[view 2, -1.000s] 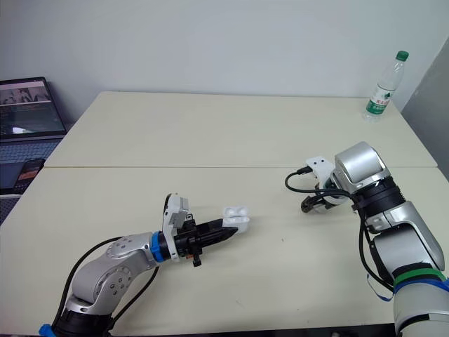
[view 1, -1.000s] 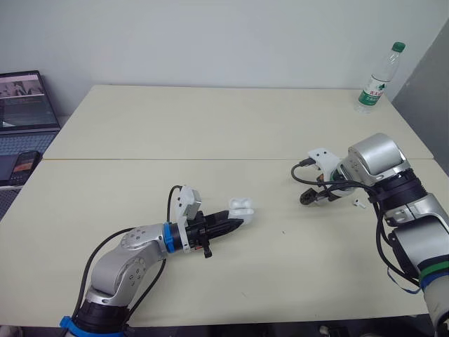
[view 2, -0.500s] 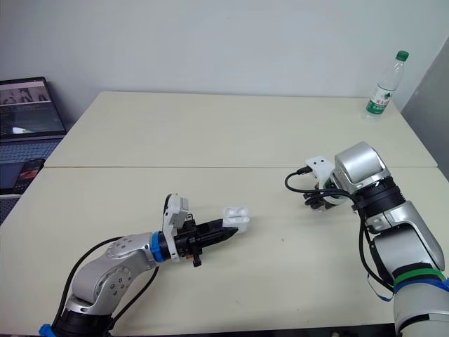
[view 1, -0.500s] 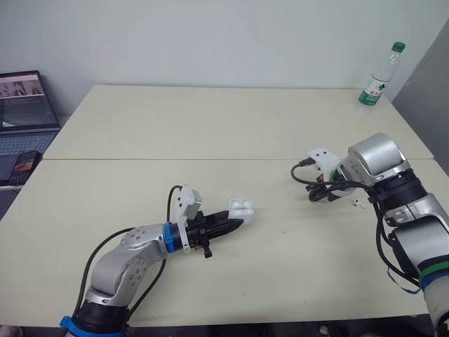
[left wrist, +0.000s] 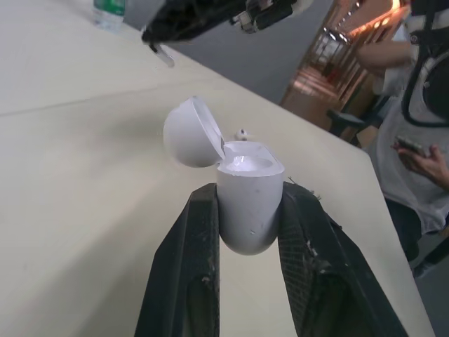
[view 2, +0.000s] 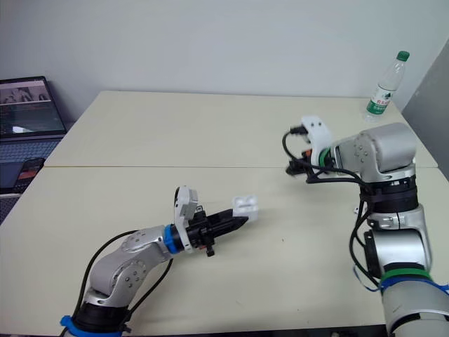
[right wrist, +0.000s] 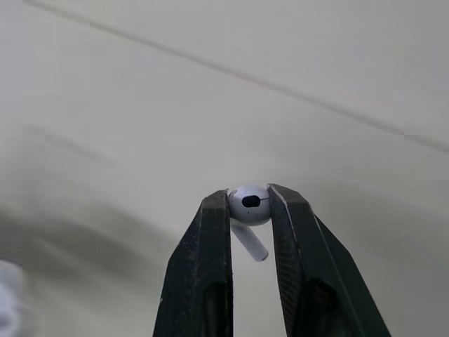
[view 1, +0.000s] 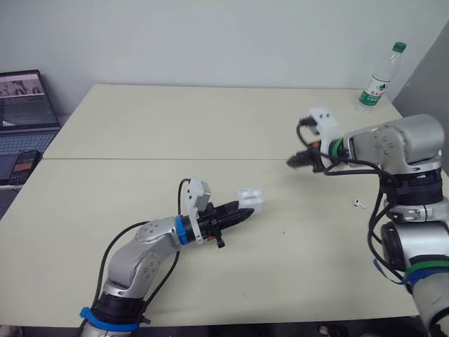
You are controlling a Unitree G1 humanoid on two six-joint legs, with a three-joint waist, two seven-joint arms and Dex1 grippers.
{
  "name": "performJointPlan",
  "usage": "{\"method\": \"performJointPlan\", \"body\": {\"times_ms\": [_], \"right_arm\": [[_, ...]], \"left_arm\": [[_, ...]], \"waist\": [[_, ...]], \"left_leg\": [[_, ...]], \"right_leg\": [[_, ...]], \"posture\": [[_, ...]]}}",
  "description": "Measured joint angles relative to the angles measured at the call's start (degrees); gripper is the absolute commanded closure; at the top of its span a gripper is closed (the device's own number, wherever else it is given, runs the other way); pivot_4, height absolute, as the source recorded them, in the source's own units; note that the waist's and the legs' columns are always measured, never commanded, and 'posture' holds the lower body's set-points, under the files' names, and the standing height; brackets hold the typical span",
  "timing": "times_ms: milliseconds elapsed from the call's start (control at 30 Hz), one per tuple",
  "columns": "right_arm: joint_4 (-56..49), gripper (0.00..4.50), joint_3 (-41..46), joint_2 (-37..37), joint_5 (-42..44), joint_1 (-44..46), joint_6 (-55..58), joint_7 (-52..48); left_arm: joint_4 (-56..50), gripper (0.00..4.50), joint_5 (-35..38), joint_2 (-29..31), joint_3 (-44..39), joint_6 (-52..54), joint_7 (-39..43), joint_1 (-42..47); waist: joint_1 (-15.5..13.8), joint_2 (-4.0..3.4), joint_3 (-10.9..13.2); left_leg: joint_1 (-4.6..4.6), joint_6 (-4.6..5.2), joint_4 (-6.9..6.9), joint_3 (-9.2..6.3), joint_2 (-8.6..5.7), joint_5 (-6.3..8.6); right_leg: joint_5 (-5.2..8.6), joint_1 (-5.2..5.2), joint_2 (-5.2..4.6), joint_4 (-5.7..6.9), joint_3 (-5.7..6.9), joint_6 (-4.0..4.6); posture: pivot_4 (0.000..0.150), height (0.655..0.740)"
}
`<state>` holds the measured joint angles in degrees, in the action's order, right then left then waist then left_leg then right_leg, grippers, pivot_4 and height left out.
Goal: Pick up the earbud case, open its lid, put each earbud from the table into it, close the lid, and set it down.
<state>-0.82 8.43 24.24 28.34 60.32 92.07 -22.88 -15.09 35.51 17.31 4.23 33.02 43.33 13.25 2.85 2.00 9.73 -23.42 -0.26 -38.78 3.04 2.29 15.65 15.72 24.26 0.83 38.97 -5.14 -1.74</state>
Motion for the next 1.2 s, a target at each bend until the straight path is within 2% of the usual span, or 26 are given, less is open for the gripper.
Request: {"method": "performJointPlan", "body": {"times_ms": [100, 200, 400, 533, 733, 967, 1200], "right_arm": [[-5.87, 4.11, 7.95, -7.21, 0.11, -0.17, 0.02, 4.20], [-12.90, 4.11, 17.96, -18.49, -0.04, -0.16, -0.85, 9.05], [-22.74, 4.11, 23.56, -32.18, 1.17, -5.00, -10.09, 15.70], [-28.20, 4.11, 18.86, -31.97, 2.18, -11.00, -17.56, 17.12], [-30.06, 4.11, 4.18, -32.18, 1.98, -27.03, -31.59, 14.83], [-28.04, 4.11, -3.63, -32.57, 2.41, -32.74, -42.61, 10.35], [-26.11, 4.11, -5.83, -28.92, 4.44, -35.04, -44.50, 7.83]], "left_arm": [[1.70, 3.74, -0.24, -4.57, -0.45, -0.36, -4.68, 2.41], [4.32, 3.74, -1.29, -8.68, -1.44, -2.46, -9.12, 5.46], [7.37, 3.74, -3.89, -11.29, -1.87, -6.06, -12.23, 8.13], [8.71, 3.74, -4.71, -11.46, -2.43, -7.66, -12.57, 8.71], [8.96, 3.74, -5.02, -9.90, -2.34, -8.52, -10.39, 9.06], [8.94, 3.74, -4.96, -8.00, -2.35, -8.50, -7.42, 9.11], [8.94, 3.74, -4.98, -7.38, -2.39, -8.65, -5.90, 9.15]], "waist": [[-0.05, 0.00, 0.00], [-0.04, -0.03, -0.02], [0.02, -0.07, -0.02], [0.04, -0.08, -0.03], [0.31, -0.07, -0.03], [0.31, -0.07, -0.03], [0.23, -0.07, -0.03]], "left_leg": [[-0.04, 0.00, -0.02, -0.05, 0.01, 0.00], [-0.06, -0.01, 0.00, -0.10, 0.02, 0.00], [-0.19, -0.02, 0.00, -0.11, -0.02, -0.01], [-0.27, -0.02, -0.01, -0.15, -0.09, -0.01], [-0.28, -0.03, -0.01, -0.18, -0.10, -0.02], [-0.25, -0.05, -0.05, -0.24, -0.10, -0.03], [-0.25, -0.05, -0.05, -0.25, -0.11, -0.03]], "right_leg": [[-0.02, 0.01, -0.01, 0.01, 0.03, -0.01], [-0.04, 0.04, -0.01, 0.03, 0.09, 0.03], [-0.05, 0.14, -0.02, 0.03, 0.10, 0.04], [-0.05, 0.17, -0.07, 0.00, 0.14, 0.04], [-0.05, 0.18, -0.04, 0.01, 0.15, 0.03], [-0.06, 0.15, 0.00, 0.03, 0.19, 0.01], [-0.06, 0.14, -0.02, 0.02, 0.19, 0.02]], "posture": [[0.150, 0.7400], [0.150, 0.7400], [0.150, 0.7400], [0.150, 0.7400], [0.150, 0.7400], [0.150, 0.7400], [0.150, 0.7400]]}}
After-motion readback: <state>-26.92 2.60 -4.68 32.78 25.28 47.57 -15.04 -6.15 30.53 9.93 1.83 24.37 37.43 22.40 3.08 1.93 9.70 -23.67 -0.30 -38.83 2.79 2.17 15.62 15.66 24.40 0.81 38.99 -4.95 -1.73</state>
